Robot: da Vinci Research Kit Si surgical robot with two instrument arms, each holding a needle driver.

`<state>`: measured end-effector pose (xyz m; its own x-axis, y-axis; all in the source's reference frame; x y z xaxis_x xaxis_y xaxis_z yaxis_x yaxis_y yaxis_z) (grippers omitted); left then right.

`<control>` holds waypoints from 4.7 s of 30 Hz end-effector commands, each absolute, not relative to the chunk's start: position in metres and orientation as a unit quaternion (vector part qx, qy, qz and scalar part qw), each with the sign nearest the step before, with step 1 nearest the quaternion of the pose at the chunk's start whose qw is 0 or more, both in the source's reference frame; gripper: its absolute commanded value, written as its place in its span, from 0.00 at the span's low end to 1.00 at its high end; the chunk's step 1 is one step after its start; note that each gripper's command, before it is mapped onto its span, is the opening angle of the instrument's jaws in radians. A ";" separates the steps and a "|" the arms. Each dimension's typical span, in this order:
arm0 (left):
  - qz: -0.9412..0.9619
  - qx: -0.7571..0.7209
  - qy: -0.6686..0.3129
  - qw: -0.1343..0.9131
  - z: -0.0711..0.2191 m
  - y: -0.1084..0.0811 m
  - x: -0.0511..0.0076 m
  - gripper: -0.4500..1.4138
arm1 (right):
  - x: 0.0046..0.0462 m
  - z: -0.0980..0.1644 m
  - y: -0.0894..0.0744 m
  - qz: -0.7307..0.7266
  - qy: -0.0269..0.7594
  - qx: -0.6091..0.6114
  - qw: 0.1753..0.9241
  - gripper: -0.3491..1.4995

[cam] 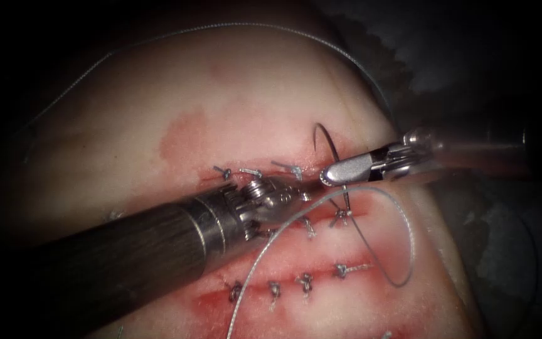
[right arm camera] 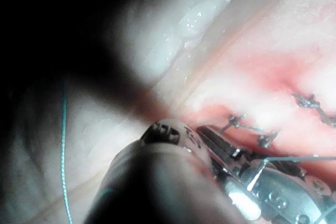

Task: Wound Closure

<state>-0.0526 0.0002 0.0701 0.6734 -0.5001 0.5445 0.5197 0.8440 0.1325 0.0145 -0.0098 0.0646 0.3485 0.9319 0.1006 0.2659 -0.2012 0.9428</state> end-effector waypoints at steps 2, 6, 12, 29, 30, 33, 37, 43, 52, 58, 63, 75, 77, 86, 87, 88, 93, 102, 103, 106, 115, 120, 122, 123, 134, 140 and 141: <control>-0.279 -0.019 -0.294 0.914 0.070 0.001 -0.0532 0.00 | 0.0153 0.065 -0.009 0.363 0.440 0.683 0.456 0.00; -0.279 -0.019 -0.294 0.914 0.070 0.001 -0.0532 0.00 | 0.0153 0.065 -0.009 0.362 0.441 0.683 0.457 0.00; -0.280 -0.020 -0.294 0.914 0.070 0.001 -0.0533 0.00 | 0.0151 0.067 -0.010 0.359 0.444 0.681 0.459 0.00; -0.283 -0.020 -0.293 0.913 0.070 0.001 -0.0533 0.00 | 0.0155 0.069 -0.011 0.394 0.421 0.684 0.446 0.00; -0.283 -0.020 -0.293 0.913 0.070 0.001 -0.0533 0.00 | 0.0154 0.069 -0.011 0.395 0.419 0.685 0.445 0.00; -0.283 -0.020 -0.293 0.913 0.070 0.001 -0.0533 0.00 | 0.0154 0.068 -0.011 0.403 0.407 0.693 0.437 0.00; -0.283 -0.020 -0.293 0.913 0.070 0.001 -0.0533 0.00 | 0.0155 0.068 -0.011 0.414 0.391 0.708 0.418 0.00; -0.283 -0.021 -0.293 0.913 0.070 0.001 -0.0533 0.00 | 0.0156 0.066 -0.009 0.427 0.383 0.724 0.383 0.00; -0.284 -0.021 -0.293 0.913 0.070 0.001 -0.0533 0.00 | 0.0155 0.066 -0.009 0.451 0.344 0.746 0.349 0.00; -0.284 -0.021 -0.293 0.913 0.070 0.001 -0.0534 0.00 | 0.0155 0.067 -0.009 0.484 0.337 0.740 0.324 0.00; -0.284 -0.021 -0.293 0.913 0.070 0.001 -0.0534 0.00 | 0.0153 0.067 -0.009 0.488 0.334 0.740 0.319 0.00; -0.288 -0.026 -0.291 0.912 0.070 0.000 -0.0539 0.00 | 0.0155 0.068 -0.007 0.510 0.287 0.766 0.265 0.00; -0.287 -0.026 -0.291 0.912 0.070 0.000 -0.0538 0.00 | 0.0156 0.068 -0.007 0.511 0.280 0.773 0.250 0.00; -0.287 -0.025 -0.291 0.912 0.070 0.001 -0.0536 0.00 | 0.0159 0.068 -0.007 0.527 0.259 0.782 0.209 0.00; -0.287 -0.026 -0.291 0.912 0.070 0.001 -0.0536 0.00 | 0.0159 0.068 -0.007 0.528 0.262 0.781 0.205 0.00; -0.287 -0.026 -0.291 0.912 0.070 0.001 -0.0536 0.00 | 0.0160 0.068 -0.006 0.529 0.263 0.781 0.200 0.00; -0.287 -0.026 -0.290 0.913 0.070 0.000 -0.0536 0.00 | 0.0162 0.068 -0.006 0.537 0.260 0.780 0.186 0.00; -0.287 -0.026 -0.288 0.913 0.070 0.000 -0.0536 0.00 | 0.0163 0.067 -0.005 0.555 0.224 0.788 0.146 0.00; -0.287 -0.026 -0.288 0.913 0.070 0.000 -0.0536 0.00 | 0.0163 0.068 -0.005 0.556 0.221 0.789 0.141 0.00; -0.287 -0.026 -0.288 0.913 0.070 0.000 -0.0536 0.00 | 0.0163 0.068 -0.005 0.566 0.213 0.787 0.124 0.00; -0.287 -0.026 -0.288 0.913 0.070 0.000 -0.0536 0.00 | 0.0163 0.068 -0.005 0.583 0.189 0.786 0.085 0.00; -0.287 -0.026 -0.288 0.913 0.070 0.000 -0.0536 0.00 | 0.0163 0.068 -0.004 0.584 0.191 0.785 0.085 0.00; -0.287 -0.026 -0.288 0.913 0.070 0.000 -0.0536 0.00 | 0.0164 0.068 -0.004 0.582 0.200 0.782 0.097 0.00; -0.287 -0.026 -0.288 0.913 0.070 0.000 -0.0536 0.00 | 0.0164 0.067 -0.004 0.580 0.210 0.778 0.116 0.00; -0.287 -0.026 -0.288 0.913 0.070 0.000 -0.0536 0.00 | 0.0165 0.067 -0.004 0.585 0.214 0.771 0.130 0.00; -0.287 -0.026 -0.288 0.913 0.070 0.000 -0.0536 0.00 | 0.0167 0.067 -0.003 0.586 0.214 0.770 0.133 0.00; -0.287 -0.026 -0.288 0.913 0.070 0.000 -0.0536 0.00 | 0.0167 0.067 -0.003 0.587 0.210 0.771 0.130 0.00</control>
<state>-0.0530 -0.0007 0.0701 0.6715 -0.5099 0.5376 0.5369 0.8349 0.1213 0.0158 -0.0040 0.0669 0.2186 0.4803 0.8494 0.1692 -0.8759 0.4518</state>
